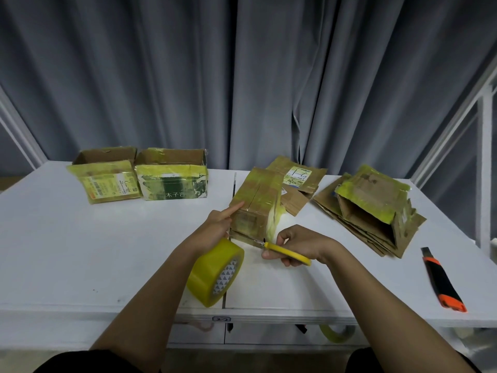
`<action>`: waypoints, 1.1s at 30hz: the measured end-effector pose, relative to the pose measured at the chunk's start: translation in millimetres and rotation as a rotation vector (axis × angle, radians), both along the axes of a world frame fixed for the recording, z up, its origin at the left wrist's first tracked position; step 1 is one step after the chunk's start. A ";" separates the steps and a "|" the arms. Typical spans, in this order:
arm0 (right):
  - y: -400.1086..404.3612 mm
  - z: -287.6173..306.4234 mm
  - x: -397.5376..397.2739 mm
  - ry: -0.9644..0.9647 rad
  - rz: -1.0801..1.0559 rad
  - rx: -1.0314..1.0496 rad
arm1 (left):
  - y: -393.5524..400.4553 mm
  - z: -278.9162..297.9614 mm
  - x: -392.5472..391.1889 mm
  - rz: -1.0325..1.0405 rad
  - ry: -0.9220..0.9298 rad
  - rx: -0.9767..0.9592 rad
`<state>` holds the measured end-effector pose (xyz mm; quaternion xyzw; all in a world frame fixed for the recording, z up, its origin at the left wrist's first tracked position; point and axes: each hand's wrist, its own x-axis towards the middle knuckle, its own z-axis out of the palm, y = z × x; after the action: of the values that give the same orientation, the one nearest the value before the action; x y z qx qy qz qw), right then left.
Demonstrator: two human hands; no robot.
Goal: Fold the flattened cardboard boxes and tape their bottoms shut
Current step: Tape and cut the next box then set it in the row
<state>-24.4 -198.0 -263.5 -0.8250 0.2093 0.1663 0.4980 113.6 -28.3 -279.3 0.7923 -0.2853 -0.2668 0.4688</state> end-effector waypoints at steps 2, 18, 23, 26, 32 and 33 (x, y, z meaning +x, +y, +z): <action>-0.6 -0.3 0.0 -0.008 0.008 -0.021 | -0.8 -2.4 2.6 0.007 -0.008 0.011; 0.2 -3.8 5.0 -0.001 0.018 -0.043 | -0.4 -4.0 4.3 -0.027 -0.041 0.068; 2.4 -4.6 9.4 -0.008 0.024 -0.038 | 0.3 -3.9 3.4 -0.041 -0.039 0.065; 3.3 -4.1 13.9 -0.005 0.047 -0.053 | 0.3 -3.5 3.3 -0.037 -0.036 0.050; 3.2 -4.7 16.8 0.002 0.076 -0.097 | -1.0 -5.6 4.4 -0.029 -0.056 0.091; 2.7 -5.0 14.8 0.001 0.079 -0.113 | -0.9 -6.1 4.7 -0.026 -0.054 0.091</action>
<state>-9.6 -195.2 -268.4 -0.8593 0.1858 0.1742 0.4436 118.3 -29.3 -285.3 0.8160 -0.2957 -0.2639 0.4208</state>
